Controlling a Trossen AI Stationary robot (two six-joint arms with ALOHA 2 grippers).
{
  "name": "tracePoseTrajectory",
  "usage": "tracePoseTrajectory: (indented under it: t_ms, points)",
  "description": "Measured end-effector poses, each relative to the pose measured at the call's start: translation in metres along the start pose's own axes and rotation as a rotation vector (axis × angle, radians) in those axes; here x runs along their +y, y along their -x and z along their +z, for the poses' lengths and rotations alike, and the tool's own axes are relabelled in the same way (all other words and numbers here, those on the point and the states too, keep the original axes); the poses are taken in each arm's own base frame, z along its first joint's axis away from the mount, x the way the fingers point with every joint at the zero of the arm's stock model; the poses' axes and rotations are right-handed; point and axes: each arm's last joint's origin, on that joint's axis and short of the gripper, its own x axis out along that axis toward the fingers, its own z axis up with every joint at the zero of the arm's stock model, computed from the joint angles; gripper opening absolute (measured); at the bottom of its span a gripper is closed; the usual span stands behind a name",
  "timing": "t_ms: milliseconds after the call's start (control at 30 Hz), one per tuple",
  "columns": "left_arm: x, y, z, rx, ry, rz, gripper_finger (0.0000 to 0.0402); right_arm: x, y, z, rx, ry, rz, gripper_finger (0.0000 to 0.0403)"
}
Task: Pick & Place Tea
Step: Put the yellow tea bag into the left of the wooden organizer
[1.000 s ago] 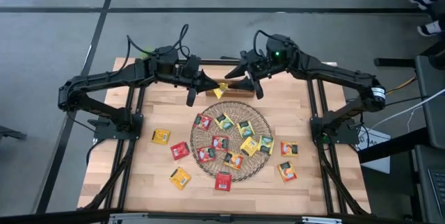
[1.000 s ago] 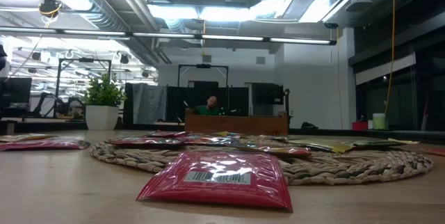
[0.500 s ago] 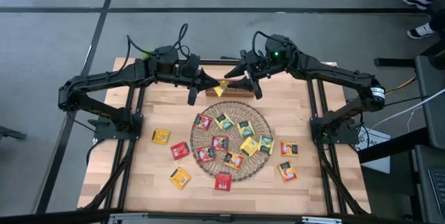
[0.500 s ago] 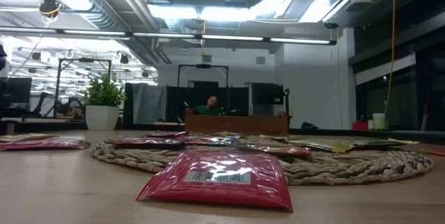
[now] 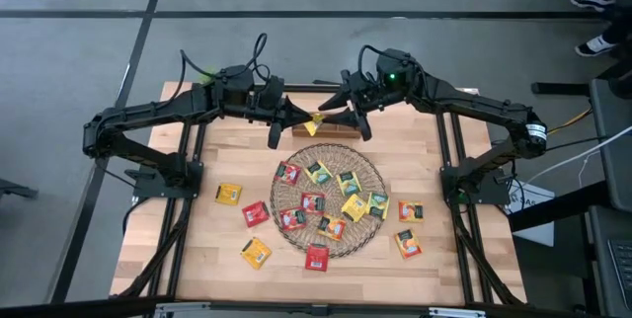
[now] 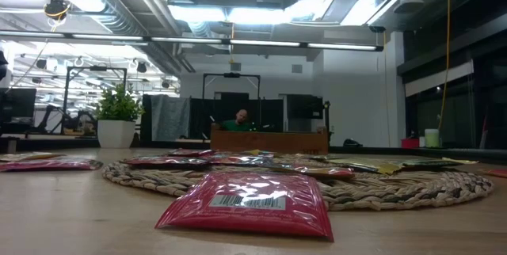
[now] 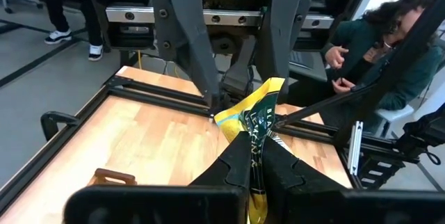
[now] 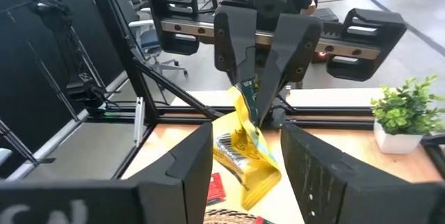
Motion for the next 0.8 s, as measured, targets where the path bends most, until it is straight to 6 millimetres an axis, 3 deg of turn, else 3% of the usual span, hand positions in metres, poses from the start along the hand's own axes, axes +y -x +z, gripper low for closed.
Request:
tracePoseTrajectory:
  t_ms: [800]
  points:
    - [0.0016,0.0,0.0015,-0.024,-0.006,0.059,0.0007,-0.0012,0.0,0.0034,-0.032,0.045,-0.041,0.0169]
